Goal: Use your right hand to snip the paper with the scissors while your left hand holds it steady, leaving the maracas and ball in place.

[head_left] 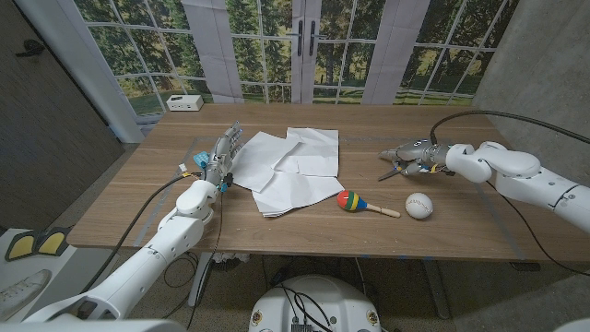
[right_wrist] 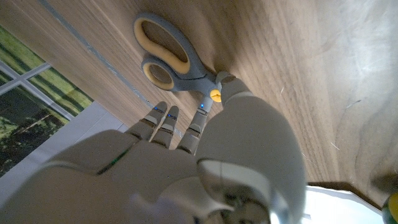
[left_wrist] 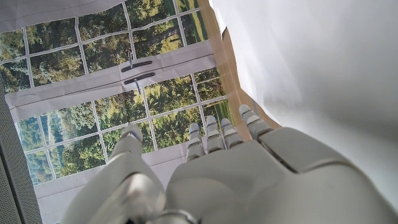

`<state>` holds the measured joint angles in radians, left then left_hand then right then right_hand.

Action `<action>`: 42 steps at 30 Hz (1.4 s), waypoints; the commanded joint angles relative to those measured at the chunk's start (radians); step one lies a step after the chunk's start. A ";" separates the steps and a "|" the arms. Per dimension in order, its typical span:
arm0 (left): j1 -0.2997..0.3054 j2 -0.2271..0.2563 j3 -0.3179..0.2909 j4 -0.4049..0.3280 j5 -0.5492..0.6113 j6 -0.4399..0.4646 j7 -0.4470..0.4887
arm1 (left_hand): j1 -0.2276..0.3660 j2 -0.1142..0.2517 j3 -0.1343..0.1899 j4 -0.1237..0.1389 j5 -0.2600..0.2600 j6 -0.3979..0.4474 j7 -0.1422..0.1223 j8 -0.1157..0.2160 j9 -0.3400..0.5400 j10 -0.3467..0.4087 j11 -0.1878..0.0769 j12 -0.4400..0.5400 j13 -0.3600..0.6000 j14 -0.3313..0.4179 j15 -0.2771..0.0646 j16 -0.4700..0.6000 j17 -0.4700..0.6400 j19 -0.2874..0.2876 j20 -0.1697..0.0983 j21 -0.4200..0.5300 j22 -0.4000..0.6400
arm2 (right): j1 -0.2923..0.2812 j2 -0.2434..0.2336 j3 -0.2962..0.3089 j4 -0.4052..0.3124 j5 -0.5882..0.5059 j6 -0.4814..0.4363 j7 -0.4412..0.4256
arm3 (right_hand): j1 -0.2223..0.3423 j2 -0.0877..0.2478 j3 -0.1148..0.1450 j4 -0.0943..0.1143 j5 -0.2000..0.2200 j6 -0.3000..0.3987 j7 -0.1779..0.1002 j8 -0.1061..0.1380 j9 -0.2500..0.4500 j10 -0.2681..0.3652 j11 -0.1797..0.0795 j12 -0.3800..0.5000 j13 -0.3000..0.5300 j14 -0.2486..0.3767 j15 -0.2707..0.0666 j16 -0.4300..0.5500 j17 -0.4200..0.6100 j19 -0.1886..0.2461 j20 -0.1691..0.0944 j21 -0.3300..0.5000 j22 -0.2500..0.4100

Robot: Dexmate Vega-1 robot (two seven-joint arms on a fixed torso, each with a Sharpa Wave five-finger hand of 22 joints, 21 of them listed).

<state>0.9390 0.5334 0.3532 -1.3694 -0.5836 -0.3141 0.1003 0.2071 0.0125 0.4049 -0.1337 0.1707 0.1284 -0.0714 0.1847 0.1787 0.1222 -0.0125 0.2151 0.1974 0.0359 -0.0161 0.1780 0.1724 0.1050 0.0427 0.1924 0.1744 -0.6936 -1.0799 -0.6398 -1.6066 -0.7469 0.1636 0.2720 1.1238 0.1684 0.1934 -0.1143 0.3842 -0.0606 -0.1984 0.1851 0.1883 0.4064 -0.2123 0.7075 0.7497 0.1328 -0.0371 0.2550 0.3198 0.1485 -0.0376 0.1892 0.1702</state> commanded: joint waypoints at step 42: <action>-0.006 -0.009 0.005 0.010 -0.002 -0.010 -0.011 | -0.011 0.002 0.003 -0.006 0.004 0.009 0.004 0.003 0.002 0.014 -0.004 0.006 0.003 -0.001 -0.005 0.005 0.003 0.002 -0.004 0.002 0.002 | -0.139 -0.011 0.118 -0.065 0.203 -0.105 -0.249 | 0.121 0.022 0.085 0.008 0.134 0.144 0.000 0.012 0.004 0.096 0.000 0.224 0.074 0.165 -0.198 0.022 0.110 0.082 -0.027 0.011 0.004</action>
<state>0.9352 0.5266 0.3564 -1.3597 -0.5843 -0.3224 0.0949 0.2071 0.0125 0.4049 -0.1337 0.1707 0.1284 -0.0714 0.1846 0.1787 0.1276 -0.0176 0.2151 0.1974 0.0360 -0.0160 0.1780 0.1725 0.1050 0.0427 0.1924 0.1745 -0.7815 -1.0912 -0.5759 -1.6356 -0.6087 0.0929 0.0958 1.2431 0.1790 0.2755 -0.1124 0.5144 0.0705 -0.1929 0.1928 0.1883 0.4097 -0.1966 0.7849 0.8007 0.2931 -0.0411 0.2787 0.4252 0.2273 -0.0410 0.1974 0.1699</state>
